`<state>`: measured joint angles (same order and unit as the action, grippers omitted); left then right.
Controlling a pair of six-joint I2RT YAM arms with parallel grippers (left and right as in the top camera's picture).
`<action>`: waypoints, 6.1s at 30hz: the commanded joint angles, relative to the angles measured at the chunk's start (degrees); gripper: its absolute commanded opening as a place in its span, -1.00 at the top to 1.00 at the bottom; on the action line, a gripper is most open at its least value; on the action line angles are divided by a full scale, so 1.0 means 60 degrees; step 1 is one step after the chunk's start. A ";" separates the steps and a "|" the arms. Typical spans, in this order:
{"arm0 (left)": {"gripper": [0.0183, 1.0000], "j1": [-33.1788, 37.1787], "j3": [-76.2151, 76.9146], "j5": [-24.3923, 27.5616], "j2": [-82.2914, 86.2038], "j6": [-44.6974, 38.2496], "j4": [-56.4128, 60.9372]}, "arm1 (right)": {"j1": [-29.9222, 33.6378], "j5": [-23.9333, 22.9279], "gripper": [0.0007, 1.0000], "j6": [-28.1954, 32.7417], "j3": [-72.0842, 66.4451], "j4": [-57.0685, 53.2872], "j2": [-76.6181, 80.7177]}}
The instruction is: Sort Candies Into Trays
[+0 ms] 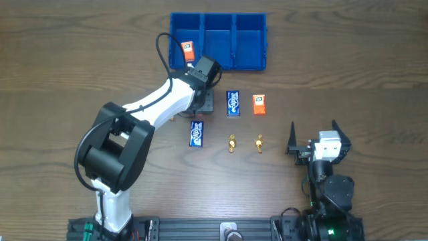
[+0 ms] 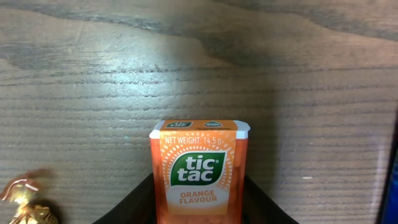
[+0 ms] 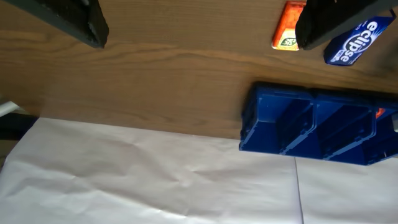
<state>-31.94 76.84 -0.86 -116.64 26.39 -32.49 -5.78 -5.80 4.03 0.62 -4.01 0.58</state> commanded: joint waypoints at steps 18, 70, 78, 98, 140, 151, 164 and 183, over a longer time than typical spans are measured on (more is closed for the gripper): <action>0.29 0.2157 0.6018 -0.0066 -0.0521 -0.1945 -0.1421 | 0.0055 0.0018 -1.00 0.0091 -0.0029 -0.0033 -0.0066; -0.80 -0.3173 0.6666 -0.0339 -0.3949 0.3082 -0.2237 | 0.0055 0.0018 -1.00 0.0091 -0.0029 -0.0033 -0.0066; -0.02 -0.3166 0.6666 -0.0277 -0.4102 0.3100 -0.2255 | 0.0055 0.0018 -1.00 0.0091 -0.0029 -0.0033 -0.0066; 0.28 -0.2262 0.6677 -0.2004 -0.1923 0.2044 -0.2288 | 0.0055 0.0018 -1.00 0.0091 -0.0029 -0.0033 -0.0066; -0.84 0.2302 0.1978 -0.1461 0.4721 -0.1789 0.0138 | 0.0055 0.0018 -1.00 0.0091 -0.0029 -0.0029 -0.0066; -0.94 0.3716 -0.5716 -0.0838 1.2826 -0.3453 0.4674 | 0.0055 0.0018 -1.00 0.0091 -0.0029 -0.0029 -0.0066; -1.00 0.4801 -1.2203 0.1064 1.8852 -0.4193 0.6743 | 0.0055 0.0018 -1.00 0.0091 -0.0029 -0.0033 -0.0066; -1.00 0.4841 -1.2761 0.1140 1.9413 -0.4189 0.4743 | 0.0055 0.0018 -1.00 0.0091 -0.0029 -0.0033 -0.0066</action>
<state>-3.16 1.21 5.45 -0.64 2.00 -1.69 -5.78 -5.78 4.03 0.60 -4.01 0.58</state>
